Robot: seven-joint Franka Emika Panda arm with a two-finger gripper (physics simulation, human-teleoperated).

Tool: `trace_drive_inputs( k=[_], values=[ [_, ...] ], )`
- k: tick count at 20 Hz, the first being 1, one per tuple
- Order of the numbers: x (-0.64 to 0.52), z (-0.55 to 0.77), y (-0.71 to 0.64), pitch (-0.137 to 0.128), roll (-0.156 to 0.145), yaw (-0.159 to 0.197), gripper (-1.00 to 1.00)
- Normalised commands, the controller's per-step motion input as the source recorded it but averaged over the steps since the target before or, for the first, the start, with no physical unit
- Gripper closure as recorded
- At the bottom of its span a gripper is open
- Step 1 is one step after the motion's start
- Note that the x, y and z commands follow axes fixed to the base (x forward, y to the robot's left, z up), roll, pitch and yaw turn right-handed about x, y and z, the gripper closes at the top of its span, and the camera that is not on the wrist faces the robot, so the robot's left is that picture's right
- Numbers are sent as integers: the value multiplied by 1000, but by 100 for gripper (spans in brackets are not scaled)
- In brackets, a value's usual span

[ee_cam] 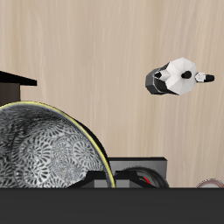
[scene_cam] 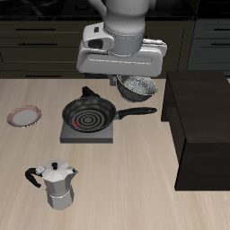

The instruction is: Place the bowl on top of the shelf

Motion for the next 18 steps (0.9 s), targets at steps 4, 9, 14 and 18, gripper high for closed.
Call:
trace_drive_inputs(
  k=[4,9,14,18],
  values=[
    [-204,70,86,-11,18,2,100],
    [-234,16,172,-12,23,15,100],
    [-283,67,233,-24,50,18,100],
    [-198,64,318,-17,38,16,100]
  ],
)
